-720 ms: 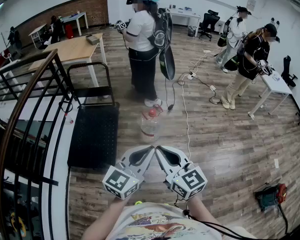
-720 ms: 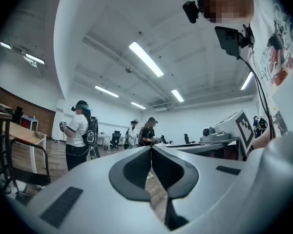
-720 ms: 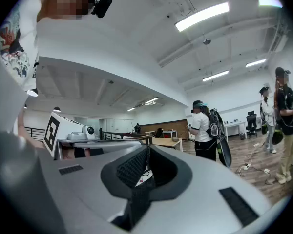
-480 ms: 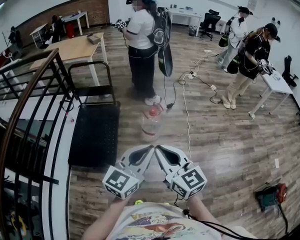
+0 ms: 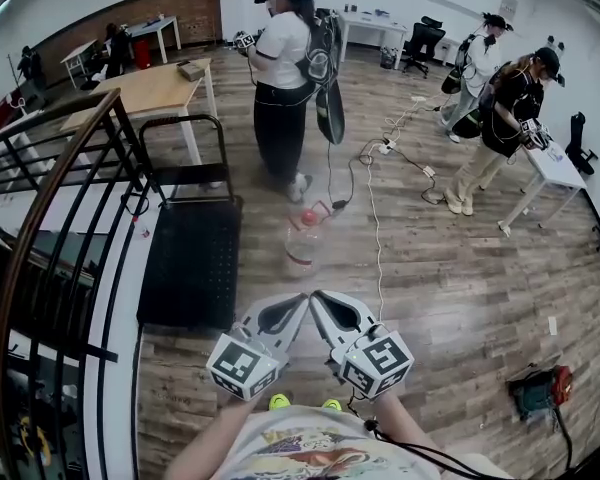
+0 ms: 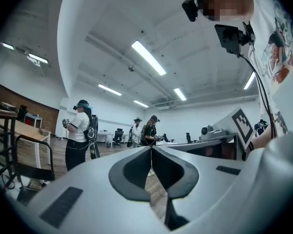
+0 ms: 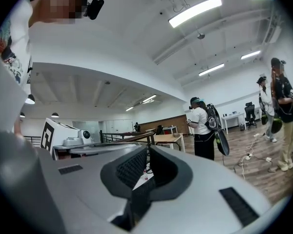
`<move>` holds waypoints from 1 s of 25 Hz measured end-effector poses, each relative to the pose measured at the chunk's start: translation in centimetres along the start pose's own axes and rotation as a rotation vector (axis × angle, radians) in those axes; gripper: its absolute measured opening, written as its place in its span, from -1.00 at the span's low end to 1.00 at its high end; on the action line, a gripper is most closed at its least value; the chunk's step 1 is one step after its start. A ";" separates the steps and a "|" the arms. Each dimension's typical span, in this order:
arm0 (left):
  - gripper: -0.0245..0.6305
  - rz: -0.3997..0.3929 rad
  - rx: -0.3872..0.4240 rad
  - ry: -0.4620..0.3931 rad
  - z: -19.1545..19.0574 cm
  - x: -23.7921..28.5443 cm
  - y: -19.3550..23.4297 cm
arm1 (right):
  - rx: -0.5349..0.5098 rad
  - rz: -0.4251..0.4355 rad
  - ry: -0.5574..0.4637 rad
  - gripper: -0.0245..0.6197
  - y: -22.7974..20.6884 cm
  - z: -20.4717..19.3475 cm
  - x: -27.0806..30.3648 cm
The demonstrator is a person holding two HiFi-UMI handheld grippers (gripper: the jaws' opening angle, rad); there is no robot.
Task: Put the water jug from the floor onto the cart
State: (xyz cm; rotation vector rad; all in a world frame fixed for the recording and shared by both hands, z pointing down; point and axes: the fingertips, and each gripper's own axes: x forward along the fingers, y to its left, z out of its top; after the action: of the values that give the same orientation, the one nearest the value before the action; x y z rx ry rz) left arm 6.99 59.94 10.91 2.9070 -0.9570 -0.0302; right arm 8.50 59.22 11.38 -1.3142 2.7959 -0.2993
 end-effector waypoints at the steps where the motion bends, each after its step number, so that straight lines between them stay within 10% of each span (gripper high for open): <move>1: -0.89 -0.001 -0.003 0.004 -0.2 -0.4 0.2 | 0.000 -0.002 0.005 -0.83 0.3 -0.2 0.3; 25: -0.88 -0.020 -0.023 0.022 -2.5 -3.2 0.8 | -0.011 -0.018 0.053 -0.83 2.9 -3.3 0.7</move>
State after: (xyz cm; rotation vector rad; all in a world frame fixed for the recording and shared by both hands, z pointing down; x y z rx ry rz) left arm 4.10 61.37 13.46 2.8900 -0.9182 -0.0101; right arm 5.48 61.05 14.12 -1.3538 2.8341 -0.3245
